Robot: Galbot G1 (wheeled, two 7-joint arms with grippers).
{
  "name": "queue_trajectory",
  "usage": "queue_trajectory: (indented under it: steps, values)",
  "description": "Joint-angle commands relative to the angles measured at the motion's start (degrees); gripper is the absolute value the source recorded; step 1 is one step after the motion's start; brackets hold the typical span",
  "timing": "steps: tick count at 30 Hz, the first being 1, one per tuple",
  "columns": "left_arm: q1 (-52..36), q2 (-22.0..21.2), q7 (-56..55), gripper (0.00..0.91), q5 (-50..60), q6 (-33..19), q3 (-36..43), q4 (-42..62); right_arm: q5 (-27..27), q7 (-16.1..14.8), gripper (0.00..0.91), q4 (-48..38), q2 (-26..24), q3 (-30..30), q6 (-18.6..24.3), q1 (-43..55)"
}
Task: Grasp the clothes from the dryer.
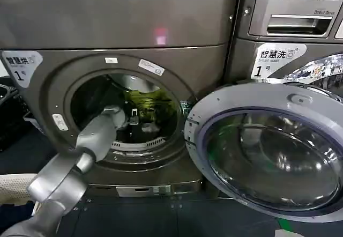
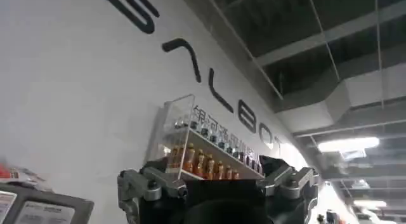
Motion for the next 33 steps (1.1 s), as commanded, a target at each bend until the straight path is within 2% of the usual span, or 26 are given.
queue_trajectory:
  steps: [1, 2, 6, 8, 17, 21, 28, 33]
  values:
    - [0.05, -0.46, 0.76, 0.375, 3.04, -0.17, 1.69, 1.34, -0.04, -0.03, 0.907, 0.11, 0.3, -0.02, 0.05, 0.03]
    - [0.08, -0.45, 0.68, 0.159, 2.83, -0.14, 1.67, 1.34, -0.03, -0.04, 0.907, 0.11, 0.4, -0.01, 0.08, 0.0]
    - [-0.03, -0.49, 0.5, 0.023, 2.09, -0.02, 1.59, 1.22, -0.03, -0.05, 0.907, 0.15, 0.62, 0.02, 0.15, -0.07]
    - [-0.09, -0.52, 0.34, 0.0, 1.7, 0.08, 1.55, 1.14, -0.03, -0.06, 0.907, 0.16, 0.7, 0.04, 0.18, -0.08]
    - [-0.48, -0.73, -0.18, 0.0, -0.84, 0.32, 1.07, 0.87, -0.04, -0.16, 0.907, 0.36, 1.43, 0.08, 0.33, -0.11]
    - [-0.52, -0.86, -0.45, 0.0, -4.37, 0.97, -1.48, -0.03, -0.04, -0.2, 0.907, 0.41, 1.53, 0.08, 0.38, -0.09]
    - [-0.03, -1.33, -1.82, 0.0, -19.41, 6.53, -12.04, -3.18, -0.16, -0.12, 0.907, 0.92, 1.88, -0.72, 0.44, 0.26]
    - [3.01, -1.28, -11.1, 0.0, -36.8, 8.95, -16.85, -7.02, -0.19, -0.13, 0.907, 1.0, 2.07, -1.01, 0.46, 0.38]
